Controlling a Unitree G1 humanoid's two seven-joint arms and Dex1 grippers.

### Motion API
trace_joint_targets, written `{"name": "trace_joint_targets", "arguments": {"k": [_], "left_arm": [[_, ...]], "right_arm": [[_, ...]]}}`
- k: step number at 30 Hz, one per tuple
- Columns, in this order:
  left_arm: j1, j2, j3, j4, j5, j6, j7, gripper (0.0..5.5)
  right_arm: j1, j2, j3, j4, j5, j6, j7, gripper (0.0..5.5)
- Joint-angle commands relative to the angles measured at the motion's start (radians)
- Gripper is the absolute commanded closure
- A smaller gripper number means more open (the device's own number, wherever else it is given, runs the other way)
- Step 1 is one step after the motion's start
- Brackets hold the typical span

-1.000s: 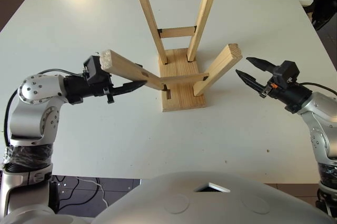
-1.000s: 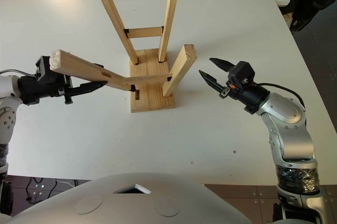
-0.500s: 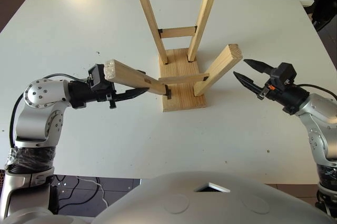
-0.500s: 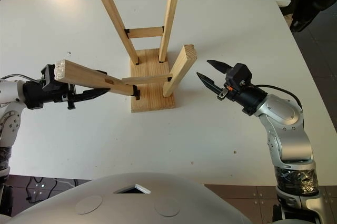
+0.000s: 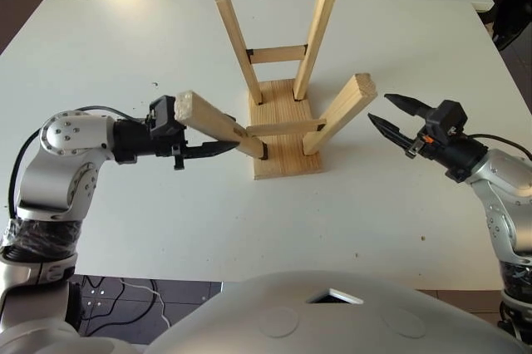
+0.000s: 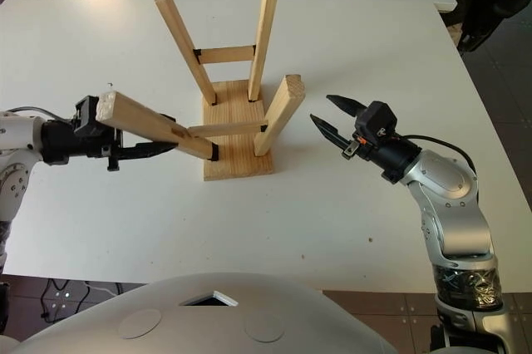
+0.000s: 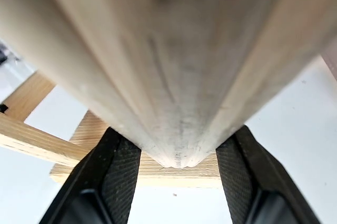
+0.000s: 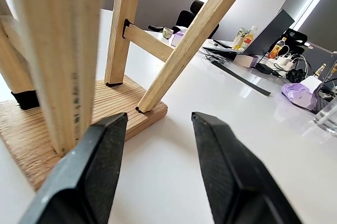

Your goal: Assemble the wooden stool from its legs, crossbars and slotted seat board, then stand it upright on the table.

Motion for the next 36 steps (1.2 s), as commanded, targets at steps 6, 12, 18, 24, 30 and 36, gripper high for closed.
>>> {"name": "trace_joint_targets", "arguments": {"k": [6,12,18,24,30,36], "left_arm": [[-0.06,0.014,-0.186,0.097,0.153,0.106,0.052,3.46],[-0.085,-0.005,-0.243,0.128,0.19,0.097,0.091,3.46],[-0.1,-0.007,-0.286,0.149,0.21,0.084,0.122,3.46],[-0.114,-0.03,-0.322,0.17,0.212,0.095,0.156,3.46],[-0.092,-0.035,-0.309,0.171,0.183,0.11,0.187,3.46],[-0.116,-0.038,-0.311,0.183,0.184,0.109,0.19,3.46]], "right_arm": [[-0.027,0.014,0.047,0.021,-0.046,-0.036,-0.002,3.26],[-0.02,0.03,0.074,0.012,-0.056,-0.04,0.0,3.26],[-0.017,0.021,0.077,0.013,-0.049,-0.054,0.014,3.26],[-0.004,0.02,0.112,0.021,-0.084,-0.082,0.019,3.26],[0.06,-0.031,0.168,0.008,-0.104,-0.089,0.102,3.26],[0.008,0.077,0.315,0.027,-0.175,-0.065,0.034,3.26]]}}
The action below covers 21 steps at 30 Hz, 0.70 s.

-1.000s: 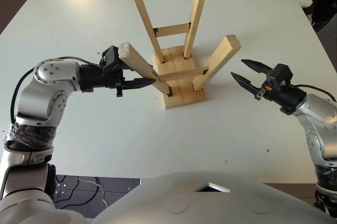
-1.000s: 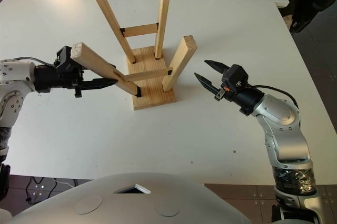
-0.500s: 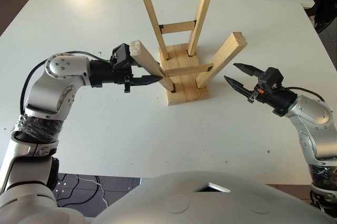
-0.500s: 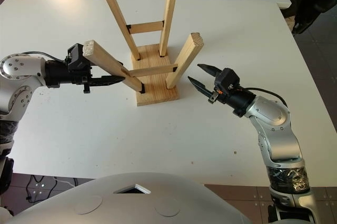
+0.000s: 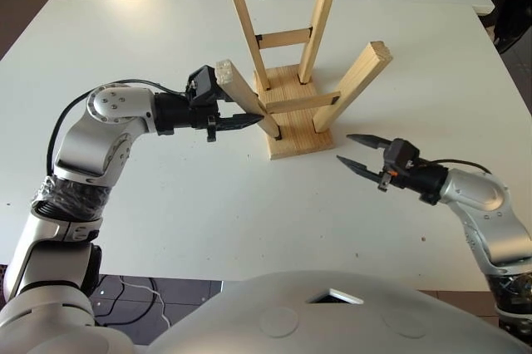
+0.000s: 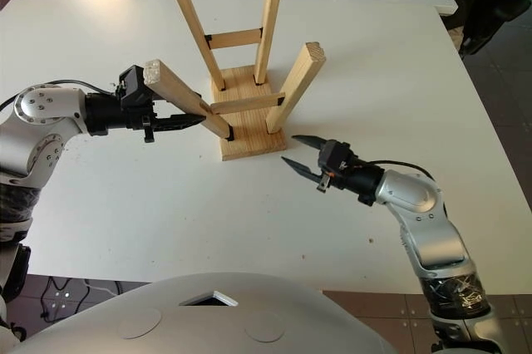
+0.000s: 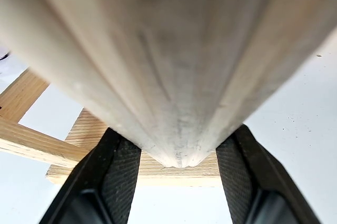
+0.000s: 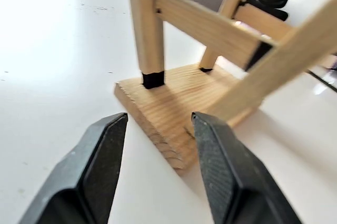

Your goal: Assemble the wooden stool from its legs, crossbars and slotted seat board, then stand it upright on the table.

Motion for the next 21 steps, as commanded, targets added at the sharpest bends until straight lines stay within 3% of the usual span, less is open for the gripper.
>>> {"name": "trace_joint_targets", "arguments": {"k": [1,8,21], "left_arm": [[0.077,0.005,-0.098,0.085,0.132,0.095,0.02,3.46],[0.017,-0.002,-0.122,0.11,0.129,0.106,-0.004,3.46],[-0.011,-0.014,-0.131,0.137,0.138,0.098,-0.018,3.46]], "right_arm": [[-0.072,0.117,0.12,0.026,-0.092,0.031,-0.094,3.26],[-0.184,0.327,0.228,0.18,-0.216,0.069,-0.284,3.26],[-0.27,0.474,0.232,0.372,-0.22,0.02,-0.359,3.26]]}}
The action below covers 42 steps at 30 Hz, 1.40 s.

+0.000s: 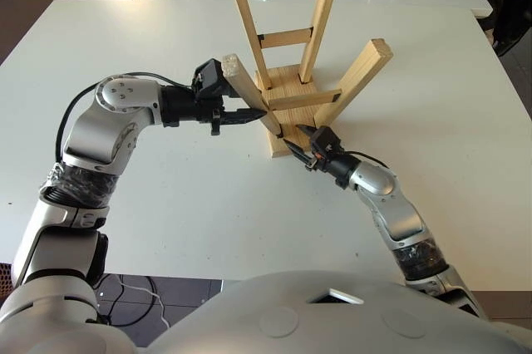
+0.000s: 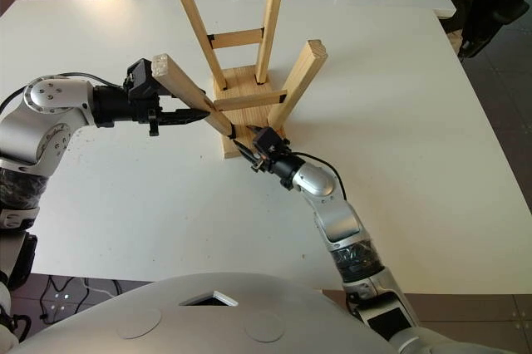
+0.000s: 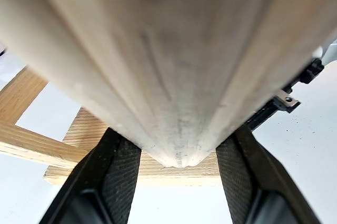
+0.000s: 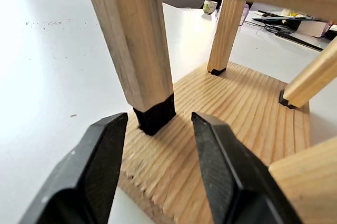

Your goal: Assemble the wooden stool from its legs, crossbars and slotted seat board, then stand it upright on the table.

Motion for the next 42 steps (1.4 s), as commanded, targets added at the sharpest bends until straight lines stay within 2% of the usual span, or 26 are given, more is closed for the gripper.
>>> {"name": "trace_joint_targets", "arguments": {"k": [1,22,31,42], "left_arm": [[0.07,0.01,-0.088,0.058,0.123,0.085,0.005,3.46],[0.03,0.006,-0.106,0.089,0.136,0.085,-0.012,3.46],[0.031,0.0,-0.111,0.091,0.138,0.087,-0.006,3.46],[-0.043,-0.057,-0.131,0.172,0.167,0.084,0.005,3.46]], "right_arm": [[-0.062,0.041,-0.016,0.038,0.009,-0.028,-0.022,3.26],[-0.06,0.105,-0.033,0.006,0.035,-0.031,-0.034,3.26],[-0.064,0.105,-0.024,-0.123,0.065,0.0,-0.022,3.26],[-0.032,0.076,0.018,-0.103,0.037,-0.004,-0.004,3.26]]}}
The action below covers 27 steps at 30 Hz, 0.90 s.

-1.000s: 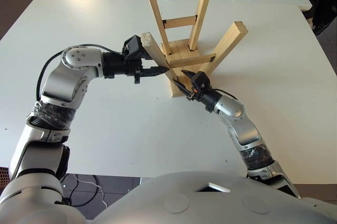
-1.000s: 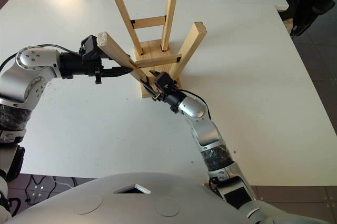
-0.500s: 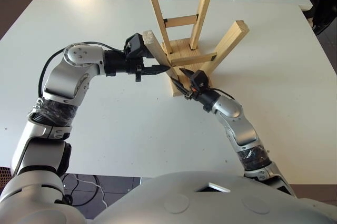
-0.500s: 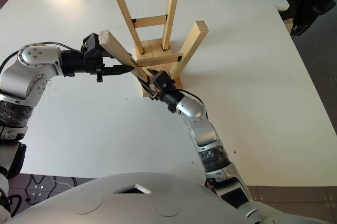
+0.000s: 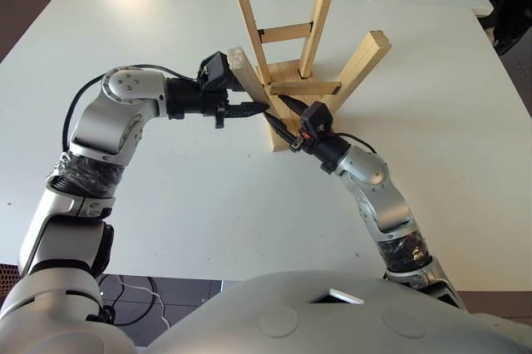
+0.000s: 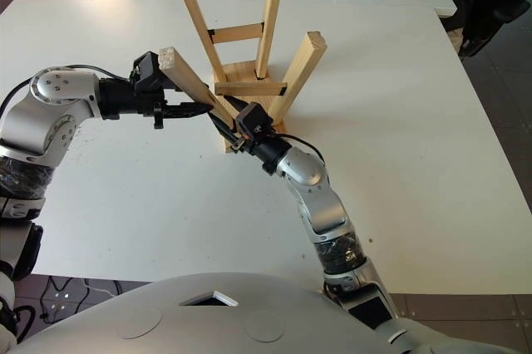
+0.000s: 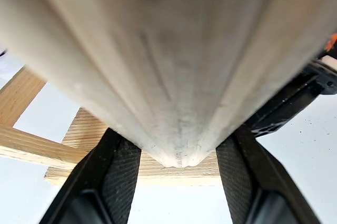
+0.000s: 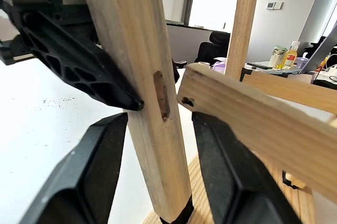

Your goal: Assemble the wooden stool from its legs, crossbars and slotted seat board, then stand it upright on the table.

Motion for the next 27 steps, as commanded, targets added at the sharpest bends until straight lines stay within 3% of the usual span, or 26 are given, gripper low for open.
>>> {"name": "trace_joint_targets", "arguments": {"k": [1,13,16,19,23,27], "left_arm": [[0.03,-0.027,-0.092,0.104,0.129,0.08,0.01,3.46],[-0.008,-0.064,-0.096,0.183,0.168,0.067,0.004,3.46],[-0.013,-0.066,-0.091,0.202,0.173,0.065,0.002,3.46],[0.0,-0.048,-0.086,0.181,0.168,0.06,-0.015,3.46],[0.046,-0.014,-0.081,0.12,0.153,0.054,-0.048,3.46],[0.064,-0.004,-0.08,0.09,0.147,0.056,-0.061,3.46]], "right_arm": [[0.01,-0.02,0.014,0.007,-0.007,-0.002,0.01,3.26],[0.052,-0.108,0.055,-0.117,0.029,0.02,0.097,3.26],[0.072,-0.183,-0.002,-0.282,0.154,0.11,0.177,3.26],[0.107,-0.375,-0.151,-0.37,0.272,0.2,0.304,3.26],[0.09,-0.611,-0.314,-0.124,0.209,0.144,0.411,3.26],[-0.119,-0.613,-0.3,0.254,0.01,0.014,0.243,3.26]]}}
